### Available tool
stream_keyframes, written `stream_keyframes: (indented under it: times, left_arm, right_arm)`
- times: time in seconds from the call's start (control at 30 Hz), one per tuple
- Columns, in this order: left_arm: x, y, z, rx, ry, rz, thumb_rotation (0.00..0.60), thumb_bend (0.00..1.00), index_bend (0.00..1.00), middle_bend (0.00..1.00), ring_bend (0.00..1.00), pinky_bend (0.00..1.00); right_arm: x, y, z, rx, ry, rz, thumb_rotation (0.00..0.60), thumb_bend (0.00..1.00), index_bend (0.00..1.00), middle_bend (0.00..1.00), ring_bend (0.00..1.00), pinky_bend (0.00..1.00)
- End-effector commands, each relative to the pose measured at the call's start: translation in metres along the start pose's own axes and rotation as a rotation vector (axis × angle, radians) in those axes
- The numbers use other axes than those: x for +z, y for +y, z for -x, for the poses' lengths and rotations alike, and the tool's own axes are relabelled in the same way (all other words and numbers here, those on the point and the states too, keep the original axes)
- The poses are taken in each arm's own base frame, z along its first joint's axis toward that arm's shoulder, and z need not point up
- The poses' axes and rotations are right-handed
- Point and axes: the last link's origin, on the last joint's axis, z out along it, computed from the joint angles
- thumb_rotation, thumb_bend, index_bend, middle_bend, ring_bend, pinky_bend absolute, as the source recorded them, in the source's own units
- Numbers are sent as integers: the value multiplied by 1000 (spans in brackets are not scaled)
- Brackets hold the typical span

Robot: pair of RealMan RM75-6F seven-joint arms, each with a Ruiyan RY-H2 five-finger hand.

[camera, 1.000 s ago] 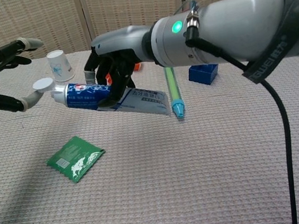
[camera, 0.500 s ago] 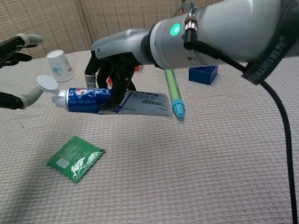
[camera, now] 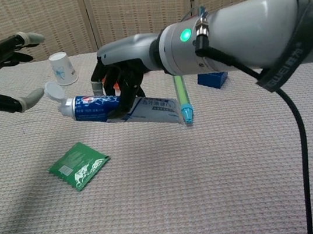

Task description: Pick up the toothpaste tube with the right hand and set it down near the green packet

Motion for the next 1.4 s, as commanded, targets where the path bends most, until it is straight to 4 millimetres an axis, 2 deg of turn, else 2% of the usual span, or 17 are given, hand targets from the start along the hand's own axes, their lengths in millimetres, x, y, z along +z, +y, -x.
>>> stream_keyframes:
  times: [0.03, 0.2, 0.43, 0.63, 0.77, 0.9, 1.07, 1.17, 1.23, 1.4]
  left_arm:
    - [-1, -8, -5, 15, 5, -17, 600, 449, 0, 42, 114, 0]
    - [-3, -21, -16, 46, 22, -44, 600, 450, 0, 41, 112, 0]
    - [-8, -33, -26, 82, 44, -63, 600, 449, 0, 41, 106, 0]
    - [-13, -41, -26, 100, 41, -82, 600, 449, 0, 41, 105, 0]
    - [-14, -44, -26, 104, 42, -92, 600, 449, 0, 42, 105, 0]
    - [-15, -48, -27, 114, 42, -99, 600, 449, 0, 41, 105, 0]
    - [-16, -54, -32, 135, 50, -112, 600, 450, 0, 41, 105, 0]
    - [-18, -61, -38, 169, 50, -122, 600, 450, 0, 41, 105, 0]
    - [-20, -66, -44, 195, 54, -131, 600, 450, 0, 42, 105, 0]
    - [-30, -83, -63, 247, 85, -174, 600, 450, 0, 41, 104, 0]
  right_arm:
    - [-8, 11, -1, -38, -12, 21, 600, 822, 751, 697, 765, 585]
    - [-23, 33, 0, -128, -35, 65, 600, 823, 751, 695, 758, 585]
    - [-37, 71, 27, -227, -90, 119, 600, 822, 691, 632, 644, 521]
    - [-38, 93, 49, -240, -91, 152, 600, 822, 580, 550, 520, 420]
    - [-36, 101, 60, -223, -95, 161, 600, 822, 470, 473, 433, 364]
    - [-36, 103, 66, -213, -95, 158, 600, 823, 293, 333, 310, 251]
    - [-41, 103, 57, -178, -46, 147, 600, 821, 66, 168, 195, 165]
    - [-55, 107, 39, -144, 21, 145, 600, 822, 29, 146, 188, 159]
    - [-70, 114, 27, -132, 74, 157, 600, 822, 28, 145, 188, 159]
    - [-131, 147, 6, -147, 180, 240, 600, 822, 28, 146, 184, 160]
